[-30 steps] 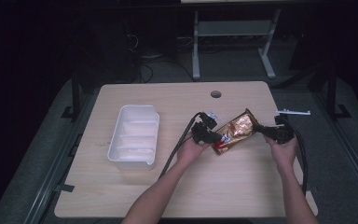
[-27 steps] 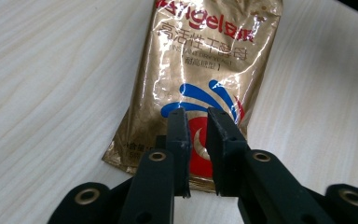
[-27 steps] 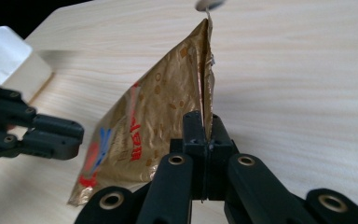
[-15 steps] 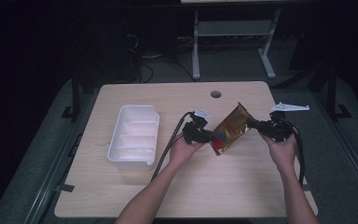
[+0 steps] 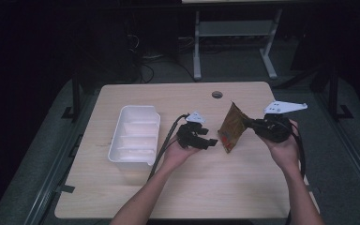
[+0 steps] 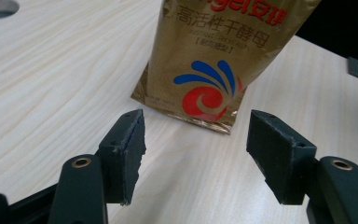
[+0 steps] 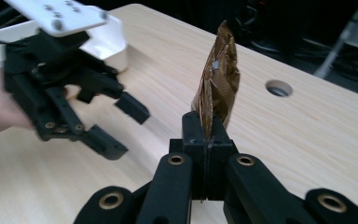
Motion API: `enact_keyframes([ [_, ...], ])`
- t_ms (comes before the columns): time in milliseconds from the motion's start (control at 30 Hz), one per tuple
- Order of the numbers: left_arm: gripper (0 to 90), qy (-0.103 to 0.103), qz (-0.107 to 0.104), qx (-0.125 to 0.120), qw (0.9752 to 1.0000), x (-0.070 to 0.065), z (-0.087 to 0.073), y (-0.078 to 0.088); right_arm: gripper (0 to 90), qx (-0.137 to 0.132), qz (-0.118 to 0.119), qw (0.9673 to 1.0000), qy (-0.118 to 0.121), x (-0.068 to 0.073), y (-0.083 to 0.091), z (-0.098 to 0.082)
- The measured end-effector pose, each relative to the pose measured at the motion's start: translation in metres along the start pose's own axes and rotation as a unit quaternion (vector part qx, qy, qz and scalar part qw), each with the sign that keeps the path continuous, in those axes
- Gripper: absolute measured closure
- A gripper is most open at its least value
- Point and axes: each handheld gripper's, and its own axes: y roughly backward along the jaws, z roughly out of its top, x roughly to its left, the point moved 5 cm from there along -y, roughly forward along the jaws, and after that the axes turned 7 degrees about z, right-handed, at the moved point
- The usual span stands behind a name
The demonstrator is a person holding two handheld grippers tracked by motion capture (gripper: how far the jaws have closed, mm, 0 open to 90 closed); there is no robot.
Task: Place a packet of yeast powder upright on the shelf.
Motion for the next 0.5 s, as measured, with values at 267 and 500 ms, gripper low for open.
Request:
enact_keyframes([
  [267, 29.4, -0.002, -0.043, -0.019, 0.9989, -0.004, 0.0, 0.004, 89.7, 0.002, 0.08, 0.9952, 0.057, 0.019, 0.02, 0.006],
  [500, 30.9, 0.001, -0.117, -0.026, 0.9928, -0.014, -0.002, -0.003, 89.5, 0.02, 0.133, 0.9887, 0.065, 0.023, 0.022, -0.002],
])
